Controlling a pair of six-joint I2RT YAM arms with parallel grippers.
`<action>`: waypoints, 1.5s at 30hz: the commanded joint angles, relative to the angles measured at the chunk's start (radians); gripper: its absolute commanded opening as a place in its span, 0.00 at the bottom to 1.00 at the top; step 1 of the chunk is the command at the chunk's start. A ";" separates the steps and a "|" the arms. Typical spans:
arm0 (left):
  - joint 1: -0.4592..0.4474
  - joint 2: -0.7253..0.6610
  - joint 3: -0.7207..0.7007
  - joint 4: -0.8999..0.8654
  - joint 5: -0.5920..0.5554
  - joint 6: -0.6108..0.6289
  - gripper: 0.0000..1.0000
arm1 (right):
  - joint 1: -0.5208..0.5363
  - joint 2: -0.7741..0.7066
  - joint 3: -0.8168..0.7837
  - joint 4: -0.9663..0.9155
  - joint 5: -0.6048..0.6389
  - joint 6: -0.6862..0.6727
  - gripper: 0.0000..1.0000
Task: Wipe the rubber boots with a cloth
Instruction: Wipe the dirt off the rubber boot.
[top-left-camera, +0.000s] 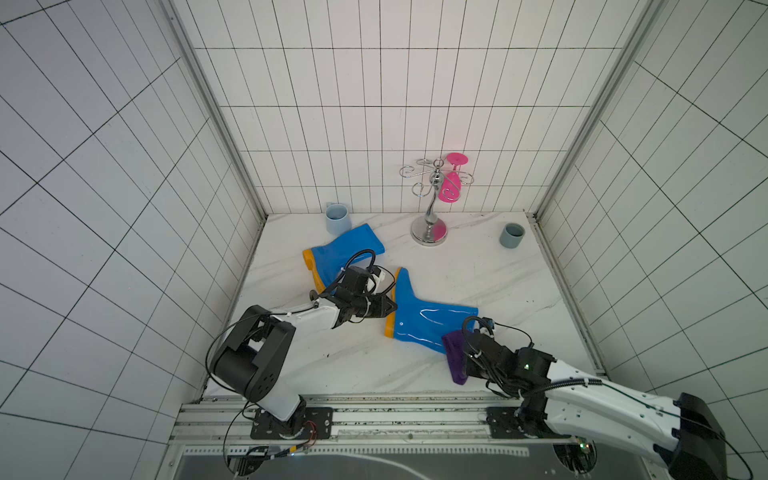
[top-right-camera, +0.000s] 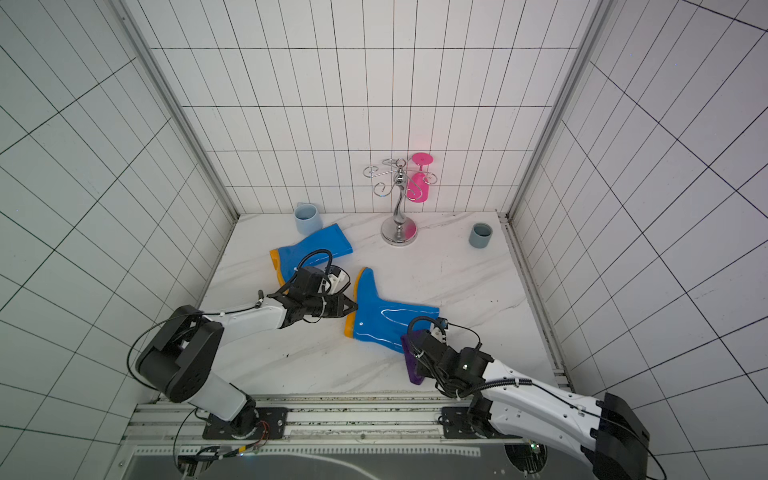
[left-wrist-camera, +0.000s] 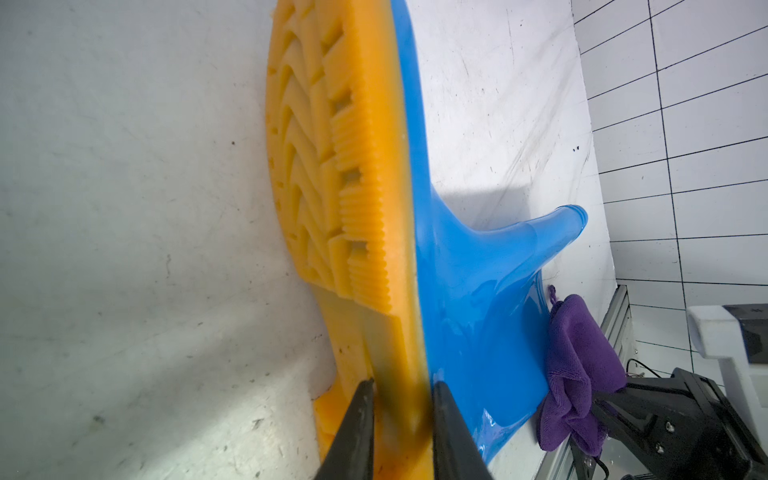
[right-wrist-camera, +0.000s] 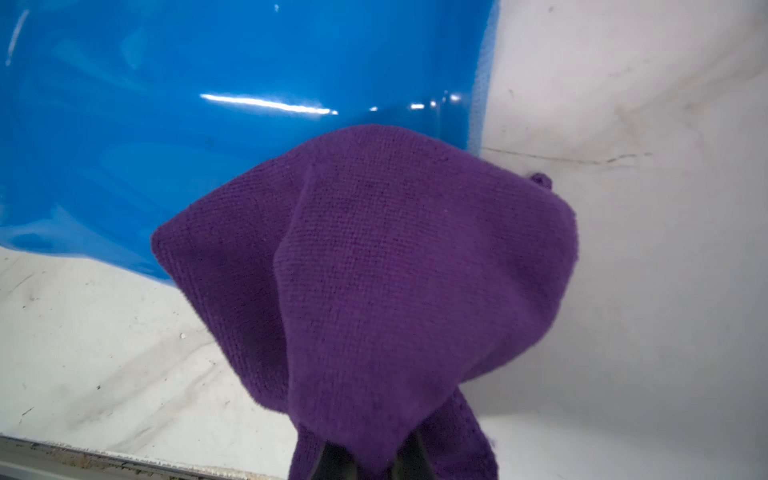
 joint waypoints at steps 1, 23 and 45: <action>0.008 -0.008 -0.062 -0.110 -0.048 -0.023 0.22 | -0.007 0.032 0.014 -0.102 0.069 0.052 0.00; 0.007 -0.094 -0.162 -0.043 -0.085 -0.122 0.22 | -0.017 0.676 0.575 0.397 -0.053 -0.395 0.00; 0.041 -0.052 -0.161 -0.015 -0.061 -0.103 0.22 | -0.266 0.309 0.078 0.111 0.026 -0.213 0.00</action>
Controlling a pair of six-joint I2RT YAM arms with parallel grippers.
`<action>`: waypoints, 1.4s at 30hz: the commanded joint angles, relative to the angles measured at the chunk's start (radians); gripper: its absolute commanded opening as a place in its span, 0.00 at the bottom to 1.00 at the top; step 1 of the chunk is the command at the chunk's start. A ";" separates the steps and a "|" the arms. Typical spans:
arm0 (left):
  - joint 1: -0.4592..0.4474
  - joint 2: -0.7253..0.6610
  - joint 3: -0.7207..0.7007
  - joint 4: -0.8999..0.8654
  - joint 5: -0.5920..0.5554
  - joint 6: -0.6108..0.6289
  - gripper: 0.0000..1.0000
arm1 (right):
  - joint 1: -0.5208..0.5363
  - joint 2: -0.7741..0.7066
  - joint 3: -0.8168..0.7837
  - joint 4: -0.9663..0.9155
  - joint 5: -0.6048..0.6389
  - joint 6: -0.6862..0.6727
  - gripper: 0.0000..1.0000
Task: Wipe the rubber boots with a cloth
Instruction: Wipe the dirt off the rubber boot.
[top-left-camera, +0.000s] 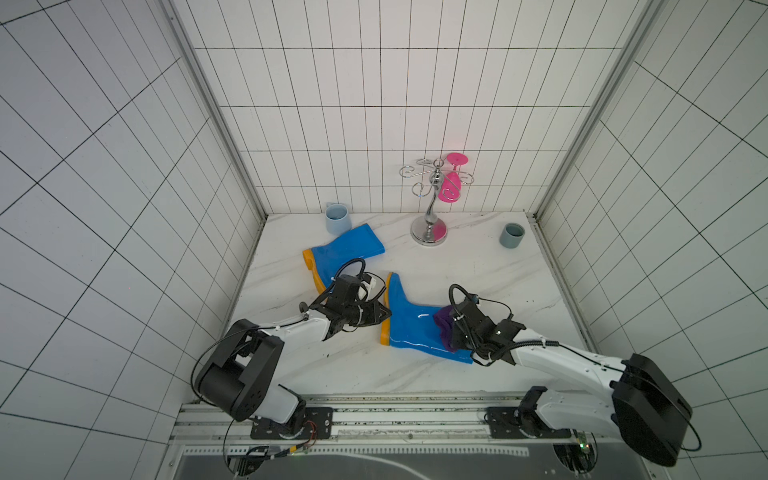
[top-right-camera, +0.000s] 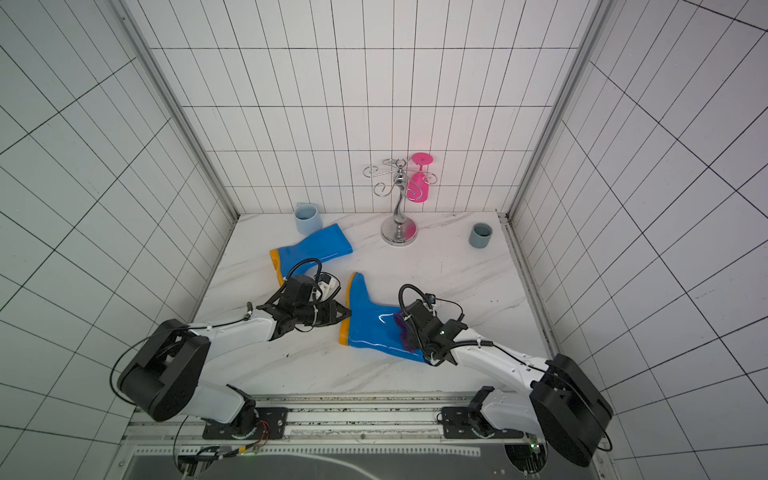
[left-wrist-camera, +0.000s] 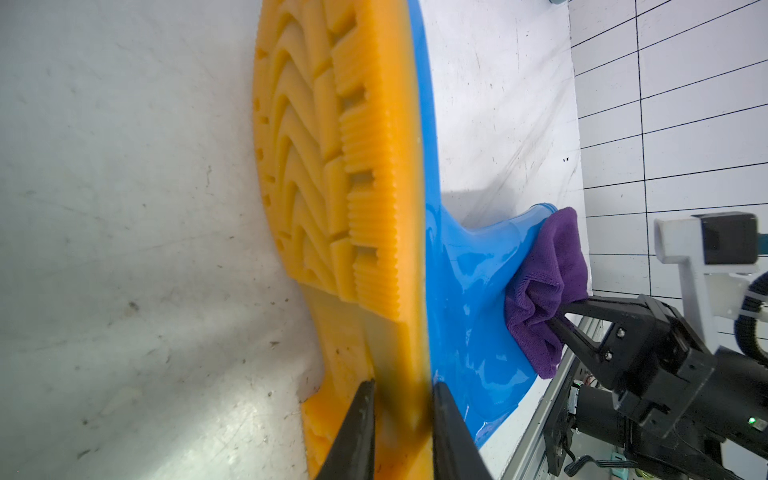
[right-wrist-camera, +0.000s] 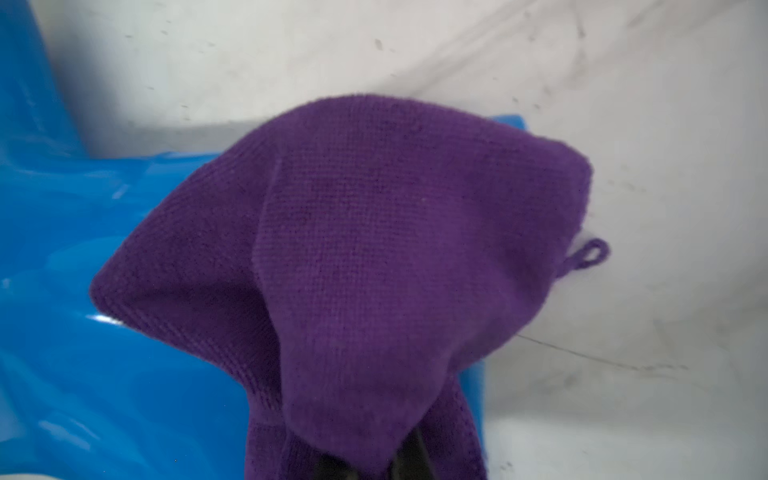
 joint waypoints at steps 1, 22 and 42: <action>0.016 0.050 -0.032 -0.071 -0.083 0.004 0.22 | -0.034 -0.036 -0.054 -0.120 0.049 0.049 0.00; 0.021 0.070 -0.037 -0.053 -0.071 0.007 0.22 | -0.078 0.054 0.142 -0.033 0.088 -0.067 0.00; 0.019 0.085 -0.028 -0.027 -0.068 -0.007 0.23 | 0.125 0.366 0.439 0.171 -0.062 -0.146 0.00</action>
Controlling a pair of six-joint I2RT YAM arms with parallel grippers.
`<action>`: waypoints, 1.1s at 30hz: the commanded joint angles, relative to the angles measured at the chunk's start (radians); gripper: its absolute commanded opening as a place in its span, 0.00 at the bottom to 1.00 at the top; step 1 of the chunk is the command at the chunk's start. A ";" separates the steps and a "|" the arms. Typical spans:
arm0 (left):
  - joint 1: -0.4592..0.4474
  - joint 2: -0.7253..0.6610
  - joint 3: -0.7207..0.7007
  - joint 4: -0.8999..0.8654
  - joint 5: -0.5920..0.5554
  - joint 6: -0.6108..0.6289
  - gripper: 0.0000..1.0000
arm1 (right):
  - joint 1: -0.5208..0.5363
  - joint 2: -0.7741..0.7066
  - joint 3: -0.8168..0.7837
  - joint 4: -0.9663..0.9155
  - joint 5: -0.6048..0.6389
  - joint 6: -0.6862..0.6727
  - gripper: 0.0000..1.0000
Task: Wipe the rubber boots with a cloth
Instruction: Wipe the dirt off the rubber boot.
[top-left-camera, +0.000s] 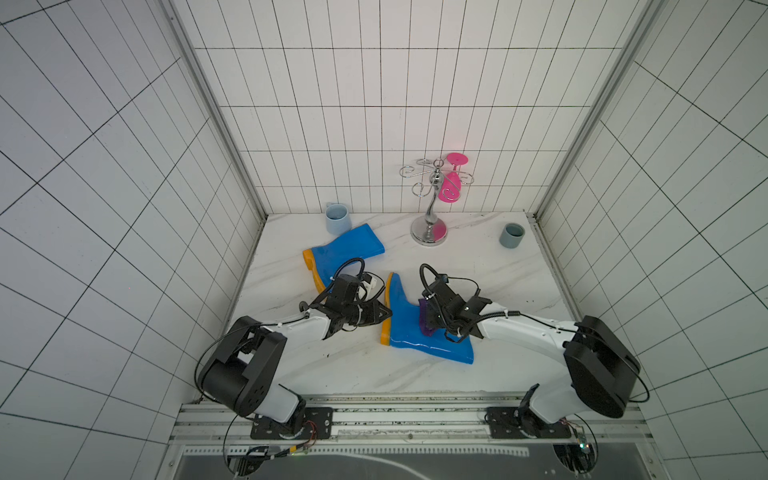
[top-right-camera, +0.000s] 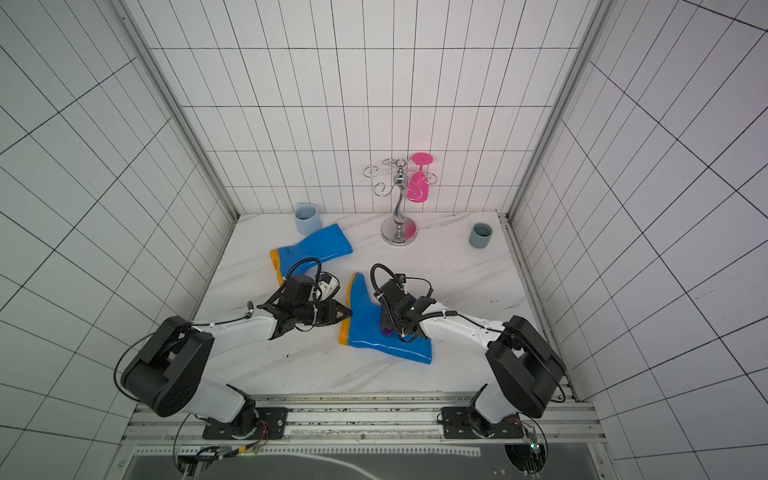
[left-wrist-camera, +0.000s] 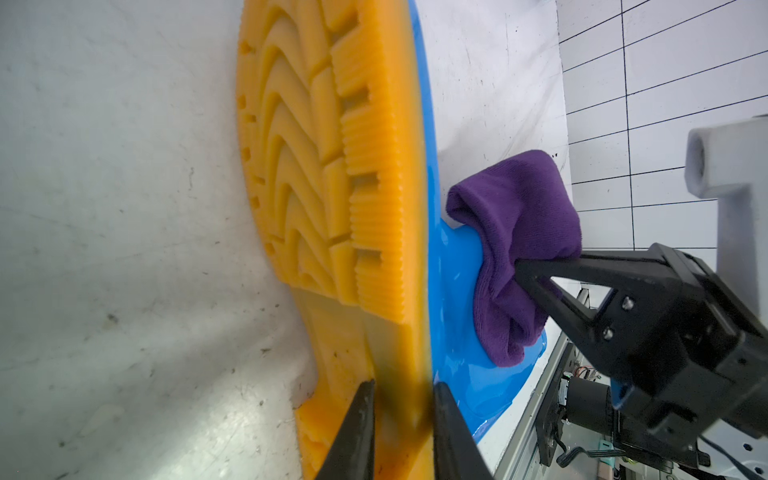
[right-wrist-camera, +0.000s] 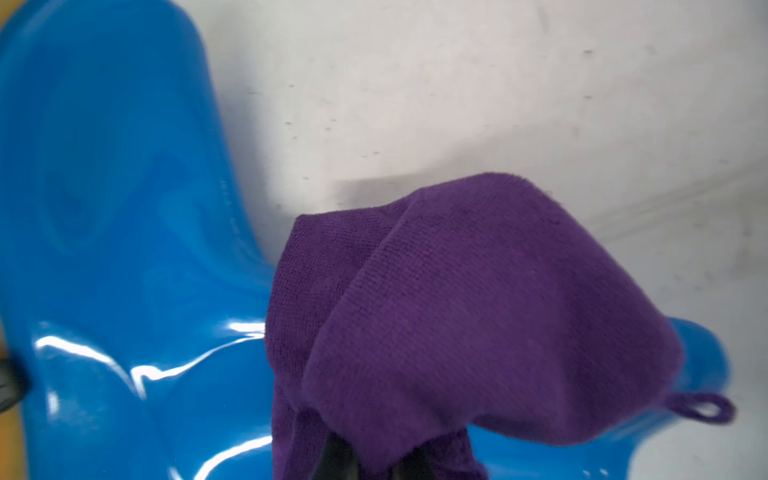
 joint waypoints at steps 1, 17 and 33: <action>0.006 0.060 -0.027 -0.057 -0.113 -0.014 0.23 | 0.055 0.022 0.114 0.068 -0.058 -0.011 0.00; 0.007 0.080 -0.026 -0.039 -0.115 -0.018 0.23 | 0.258 -0.027 0.022 0.096 -0.058 0.067 0.00; 0.008 0.071 -0.037 -0.041 -0.117 -0.002 0.23 | 0.318 -0.176 -0.256 -0.244 0.157 0.338 0.00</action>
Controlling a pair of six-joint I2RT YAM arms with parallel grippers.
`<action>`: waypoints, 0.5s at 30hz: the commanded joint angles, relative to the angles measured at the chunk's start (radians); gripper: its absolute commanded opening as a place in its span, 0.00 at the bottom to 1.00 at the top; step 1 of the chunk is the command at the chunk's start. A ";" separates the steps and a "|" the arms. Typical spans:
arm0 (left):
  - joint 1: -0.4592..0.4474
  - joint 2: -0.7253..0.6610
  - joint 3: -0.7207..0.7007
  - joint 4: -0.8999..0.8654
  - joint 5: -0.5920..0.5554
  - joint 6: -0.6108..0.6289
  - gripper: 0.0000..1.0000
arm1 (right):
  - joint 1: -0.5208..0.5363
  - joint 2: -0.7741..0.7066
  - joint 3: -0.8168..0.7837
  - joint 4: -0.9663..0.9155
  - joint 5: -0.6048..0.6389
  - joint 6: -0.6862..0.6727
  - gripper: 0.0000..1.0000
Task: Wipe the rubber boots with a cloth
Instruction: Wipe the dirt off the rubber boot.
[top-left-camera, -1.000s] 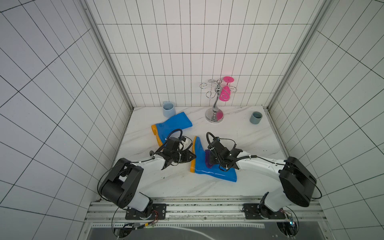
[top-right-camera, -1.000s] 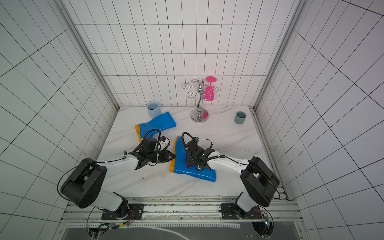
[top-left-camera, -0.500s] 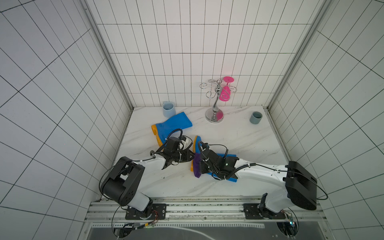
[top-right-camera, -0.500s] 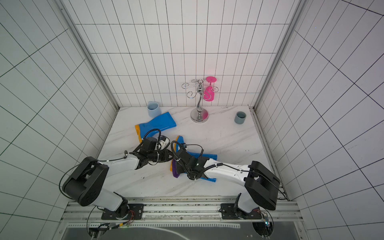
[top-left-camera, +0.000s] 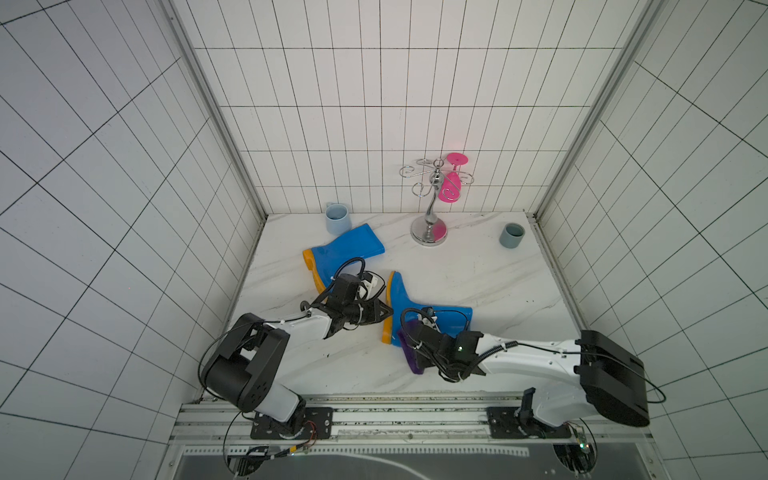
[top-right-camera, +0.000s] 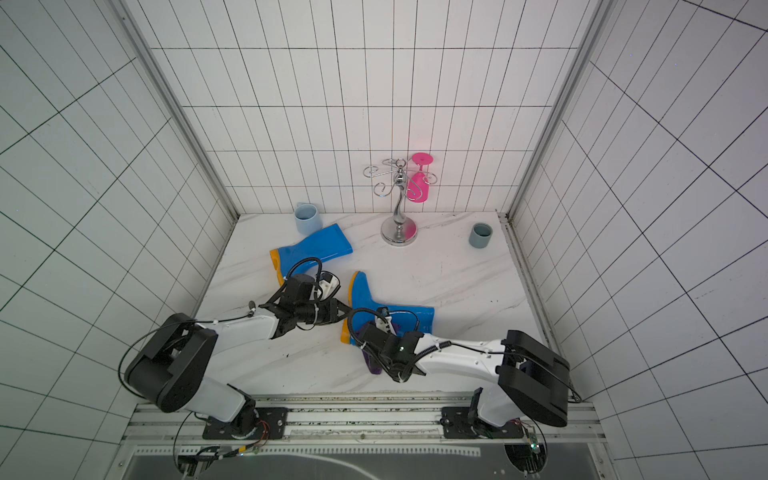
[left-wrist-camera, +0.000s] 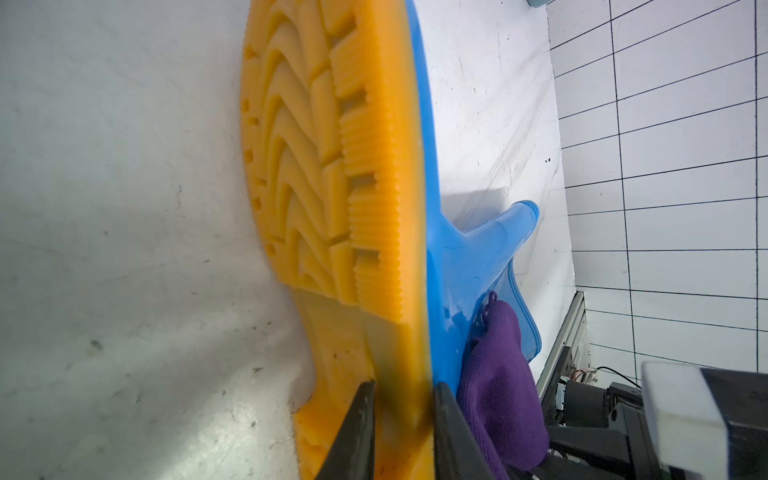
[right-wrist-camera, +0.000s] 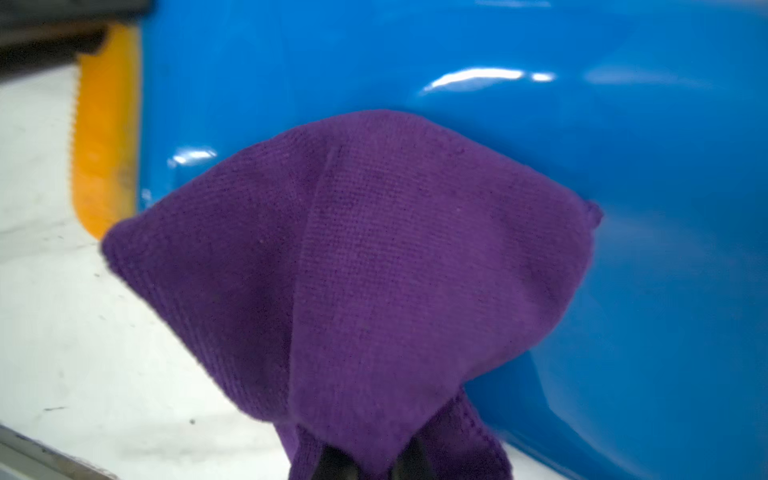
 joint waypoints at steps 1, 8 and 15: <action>0.007 0.049 -0.040 -0.084 -0.123 0.006 0.23 | 0.004 -0.070 -0.104 -0.202 0.087 0.141 0.00; 0.012 0.053 -0.041 -0.084 -0.118 0.018 0.23 | 0.006 -0.286 -0.209 -0.399 0.122 0.313 0.00; 0.017 0.064 -0.039 -0.083 -0.106 0.026 0.23 | 0.007 -0.347 -0.213 -0.407 0.114 0.337 0.00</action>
